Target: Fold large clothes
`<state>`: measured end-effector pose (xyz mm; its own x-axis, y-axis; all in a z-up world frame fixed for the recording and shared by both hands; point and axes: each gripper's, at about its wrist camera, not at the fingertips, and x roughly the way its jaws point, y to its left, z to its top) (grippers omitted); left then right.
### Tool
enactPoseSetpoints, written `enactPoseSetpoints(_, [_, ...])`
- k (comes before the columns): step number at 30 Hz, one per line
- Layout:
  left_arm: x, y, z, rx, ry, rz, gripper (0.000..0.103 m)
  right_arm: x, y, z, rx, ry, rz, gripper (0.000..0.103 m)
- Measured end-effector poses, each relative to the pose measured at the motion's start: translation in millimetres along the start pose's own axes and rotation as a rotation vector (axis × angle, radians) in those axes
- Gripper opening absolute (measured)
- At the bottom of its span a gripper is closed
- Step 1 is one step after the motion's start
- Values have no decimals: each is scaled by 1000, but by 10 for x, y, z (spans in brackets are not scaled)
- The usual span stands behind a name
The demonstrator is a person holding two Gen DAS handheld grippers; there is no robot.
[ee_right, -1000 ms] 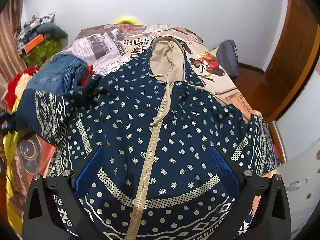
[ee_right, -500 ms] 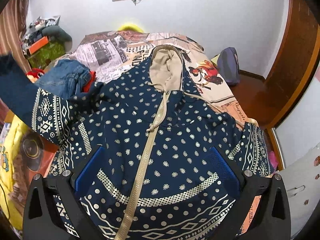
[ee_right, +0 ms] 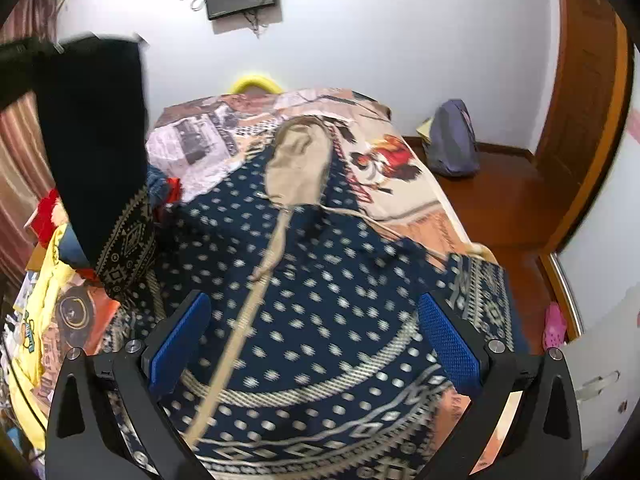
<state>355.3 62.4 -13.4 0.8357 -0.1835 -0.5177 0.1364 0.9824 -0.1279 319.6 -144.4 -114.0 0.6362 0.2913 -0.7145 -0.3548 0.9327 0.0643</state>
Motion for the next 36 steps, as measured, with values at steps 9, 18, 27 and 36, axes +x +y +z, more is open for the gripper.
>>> enactPoseSetpoints(9, [1177,-782,-1155,113,399,-73,1,116,-550,-307,96,91,-43,103])
enactPoseSetpoints(18, [1155,-690,-1605,96,562,-129,43,150,-606,-407,96,140,-52,103])
enactPoseSetpoints(27, [318,143,-1492,55,426,40,68,258,-91,-285,-24,145,-17,103])
enactPoseSetpoints(36, [126,1121,-2061,-14,529,255,73,498,579,-151,-211,144,13,103])
